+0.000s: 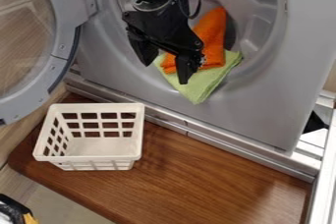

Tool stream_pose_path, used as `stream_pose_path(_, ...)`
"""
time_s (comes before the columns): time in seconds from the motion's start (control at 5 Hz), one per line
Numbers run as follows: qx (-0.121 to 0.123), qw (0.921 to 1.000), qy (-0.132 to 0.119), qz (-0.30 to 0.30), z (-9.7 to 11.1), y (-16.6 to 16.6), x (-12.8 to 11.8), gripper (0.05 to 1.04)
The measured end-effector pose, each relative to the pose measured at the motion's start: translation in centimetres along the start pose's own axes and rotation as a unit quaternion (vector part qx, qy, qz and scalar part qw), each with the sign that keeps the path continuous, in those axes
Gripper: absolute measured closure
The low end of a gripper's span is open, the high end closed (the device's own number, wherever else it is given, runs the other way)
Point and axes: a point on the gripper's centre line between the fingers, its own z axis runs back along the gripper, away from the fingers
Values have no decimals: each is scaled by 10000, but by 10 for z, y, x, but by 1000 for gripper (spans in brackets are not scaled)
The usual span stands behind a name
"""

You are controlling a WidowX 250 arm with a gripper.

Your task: Push the basket to the middle of the table

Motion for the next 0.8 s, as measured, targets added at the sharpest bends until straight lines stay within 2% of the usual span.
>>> stream_pose_path(0.2, 11, 9999, 156, 21, -7, 0, -5, 83)
stream_pose_path(0.4, 375, 9979, 520, 86, -21, 0, -13, 83)
stream_pose_path(0.8, 830, 9922, 895, 241, -45, -1, -28, 83)
